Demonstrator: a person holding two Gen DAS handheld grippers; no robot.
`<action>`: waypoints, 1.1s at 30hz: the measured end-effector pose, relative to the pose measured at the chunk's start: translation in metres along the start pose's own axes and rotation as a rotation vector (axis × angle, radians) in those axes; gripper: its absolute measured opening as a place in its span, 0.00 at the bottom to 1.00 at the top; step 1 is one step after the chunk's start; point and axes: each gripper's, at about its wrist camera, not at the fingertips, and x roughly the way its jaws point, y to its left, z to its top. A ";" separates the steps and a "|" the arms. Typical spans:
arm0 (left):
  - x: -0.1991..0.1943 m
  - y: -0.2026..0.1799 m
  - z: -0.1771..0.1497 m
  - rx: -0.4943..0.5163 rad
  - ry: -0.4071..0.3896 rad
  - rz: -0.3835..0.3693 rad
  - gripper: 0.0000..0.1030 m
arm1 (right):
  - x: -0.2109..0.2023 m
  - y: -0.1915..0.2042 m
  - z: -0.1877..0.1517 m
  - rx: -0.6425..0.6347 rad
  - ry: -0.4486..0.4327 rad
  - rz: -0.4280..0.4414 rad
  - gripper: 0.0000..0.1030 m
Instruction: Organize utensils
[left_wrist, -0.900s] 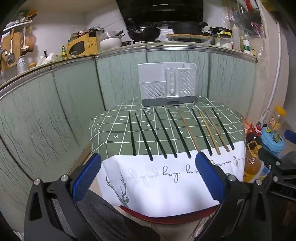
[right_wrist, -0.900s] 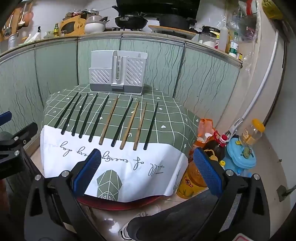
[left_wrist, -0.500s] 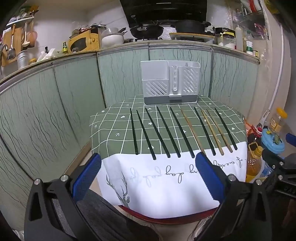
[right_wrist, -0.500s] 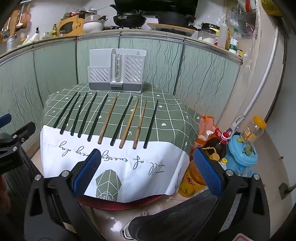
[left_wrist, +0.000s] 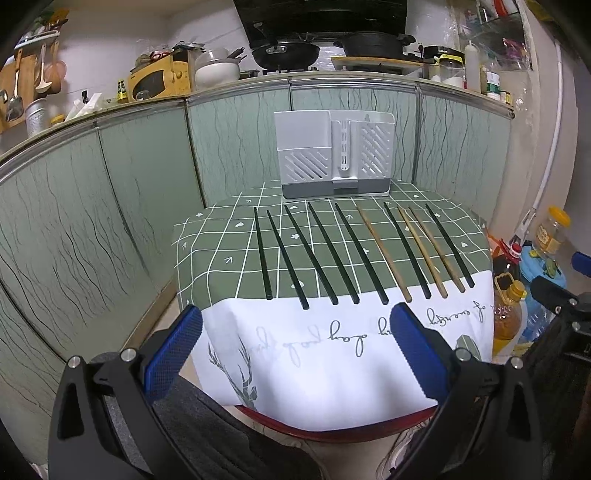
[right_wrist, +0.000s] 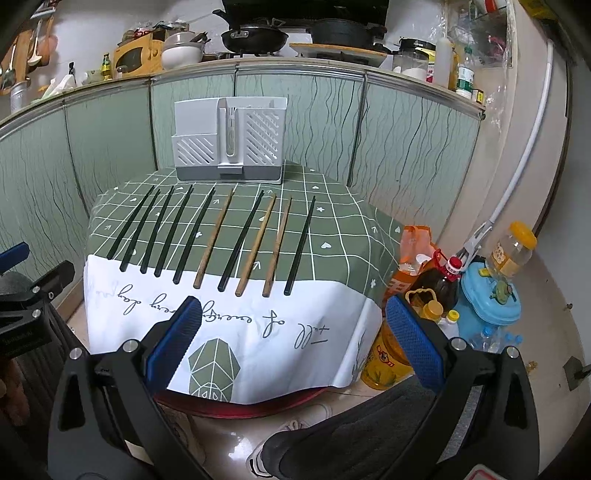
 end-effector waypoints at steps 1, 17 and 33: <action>0.000 0.000 0.000 0.000 -0.001 -0.002 0.96 | 0.002 -0.004 0.000 0.000 0.000 0.001 0.92; 0.008 0.004 0.009 -0.011 0.006 -0.022 0.96 | 0.008 -0.011 0.007 -0.002 -0.003 0.037 0.92; 0.006 0.008 0.011 -0.016 0.002 0.004 0.96 | 0.005 -0.019 0.010 0.024 -0.014 0.036 0.92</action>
